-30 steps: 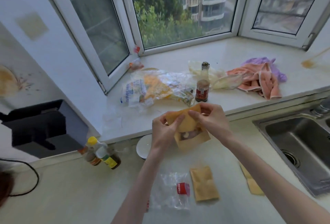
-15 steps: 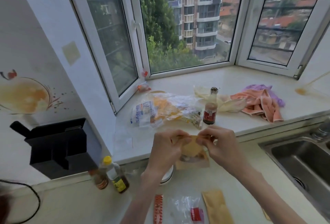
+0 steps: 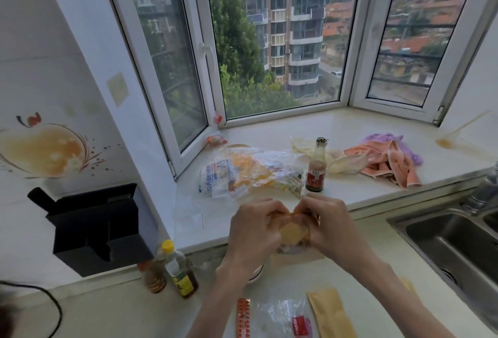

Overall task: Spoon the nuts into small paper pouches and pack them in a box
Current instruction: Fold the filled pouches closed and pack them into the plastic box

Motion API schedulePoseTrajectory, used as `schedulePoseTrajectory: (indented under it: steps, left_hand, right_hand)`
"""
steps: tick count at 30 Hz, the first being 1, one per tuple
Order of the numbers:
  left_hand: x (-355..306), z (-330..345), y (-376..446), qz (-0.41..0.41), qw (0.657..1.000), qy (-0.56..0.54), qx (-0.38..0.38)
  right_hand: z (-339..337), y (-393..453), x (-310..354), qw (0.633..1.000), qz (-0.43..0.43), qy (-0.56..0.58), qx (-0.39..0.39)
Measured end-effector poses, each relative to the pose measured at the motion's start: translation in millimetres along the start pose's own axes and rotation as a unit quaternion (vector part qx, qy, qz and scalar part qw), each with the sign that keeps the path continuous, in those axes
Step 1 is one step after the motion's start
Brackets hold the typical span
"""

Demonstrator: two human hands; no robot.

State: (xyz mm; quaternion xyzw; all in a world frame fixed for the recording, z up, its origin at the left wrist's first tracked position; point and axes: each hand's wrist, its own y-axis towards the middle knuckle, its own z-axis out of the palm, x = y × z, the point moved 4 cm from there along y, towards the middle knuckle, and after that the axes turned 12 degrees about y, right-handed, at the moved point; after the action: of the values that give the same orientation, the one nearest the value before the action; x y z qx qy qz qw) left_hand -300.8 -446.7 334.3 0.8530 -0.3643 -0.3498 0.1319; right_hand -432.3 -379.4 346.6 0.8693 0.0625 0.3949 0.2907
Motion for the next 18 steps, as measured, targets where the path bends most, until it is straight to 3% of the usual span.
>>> schedulePoseTrajectory:
  steps: [11, 18]
  left_hand:
    - [15.2, -5.0, -14.7, -0.020, 0.999, -0.043, -0.027]
    - [15.9, -8.3, -12.9, -0.011, 1.000, 0.004, -0.020]
  right_hand:
    - [6.2, -4.1, 5.2, 1.000, -0.013, -0.002, 0.011]
    - [-0.1, -5.8, 3.6, 1.000, -0.007, -0.011, -0.004]
